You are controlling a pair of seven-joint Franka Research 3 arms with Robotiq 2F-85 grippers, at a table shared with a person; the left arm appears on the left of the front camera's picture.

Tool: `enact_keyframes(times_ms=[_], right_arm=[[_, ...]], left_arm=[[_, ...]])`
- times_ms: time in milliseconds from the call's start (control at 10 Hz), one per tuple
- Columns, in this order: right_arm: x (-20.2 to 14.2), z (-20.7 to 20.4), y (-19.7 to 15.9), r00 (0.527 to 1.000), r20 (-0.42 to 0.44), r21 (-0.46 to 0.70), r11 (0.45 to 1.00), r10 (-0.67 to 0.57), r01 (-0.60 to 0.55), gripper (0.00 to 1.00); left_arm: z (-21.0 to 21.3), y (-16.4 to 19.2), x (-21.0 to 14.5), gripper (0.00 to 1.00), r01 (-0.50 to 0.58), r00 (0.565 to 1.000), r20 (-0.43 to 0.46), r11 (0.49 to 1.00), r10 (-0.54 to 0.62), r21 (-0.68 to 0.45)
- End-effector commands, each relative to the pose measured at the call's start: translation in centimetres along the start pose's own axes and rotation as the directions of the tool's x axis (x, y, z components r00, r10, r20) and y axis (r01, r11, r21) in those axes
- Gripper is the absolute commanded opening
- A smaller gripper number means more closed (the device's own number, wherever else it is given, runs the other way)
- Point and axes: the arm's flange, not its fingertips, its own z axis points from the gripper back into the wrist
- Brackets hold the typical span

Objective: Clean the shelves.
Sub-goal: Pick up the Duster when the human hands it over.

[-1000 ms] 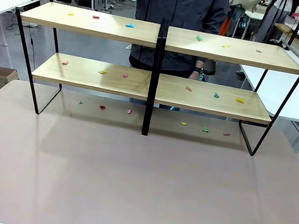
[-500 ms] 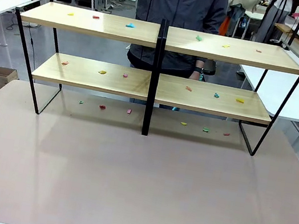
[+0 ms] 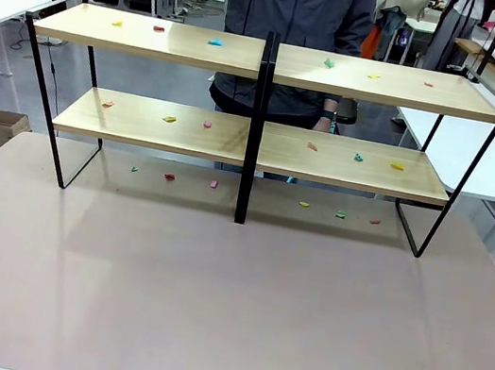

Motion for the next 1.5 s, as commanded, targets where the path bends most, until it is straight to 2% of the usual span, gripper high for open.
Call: enact_keyframes(times_ms=[0,800,900,1000,1100,1200,1300,1400], right_arm=[[-0.1,0.0,0.0,1.000,0.000,0.004,1.000,0.000,0.000,1.00],[-0.1,0.0,0.0,1.000,0.000,0.004,1.000,0.000,0.000,1.00],[-0.1,0.0,0.0,1.000,0.000,0.004,1.000,0.000,0.000,1.00],[-0.1,0.0,0.0,1.000,0.000,0.004,1.000,0.000,0.000,1.00],[-0.1,0.0,0.0,1.000,0.000,0.004,1.000,0.000,0.000,1.00],[-0.1,0.0,0.0,1.000,0.000,0.004,1.000,0.000,0.000,1.00],[-0.1,0.0,0.0,1.000,0.000,0.004,1.000,0.000,0.000,1.00],[-0.1,0.0,0.0,1.000,0.000,0.004,1.000,0.000,0.000,1.00]], left_arm=[[-0.1,-0.1,0.0,1.00,0.009,1.000,0.002,1.000,-0.009,-0.006],[0.0,0.0,0.0,1.00,0.000,1.000,0.000,1.000,0.000,0.000],[-1.1,2.0,2.9,1.00,-0.252,0.967,-0.068,0.961,0.246,-0.112],[-3.2,5.1,6.8,1.00,-0.452,0.892,-0.109,0.873,0.439,-0.186],[-5.2,7.1,9.5,1.00,-0.623,0.779,-0.126,0.737,0.614,-0.262],[-8.1,7.8,11.3,1.00,-0.769,0.635,-0.144,0.602,0.759,-0.215],[-10.5,9.1,11.8,1.00,-0.858,0.507,-0.186,0.474,0.841,-0.199],[-11.3,11.2,11.4,1.00,-0.916,0.378,-0.217,0.329,0.900,-0.229]])
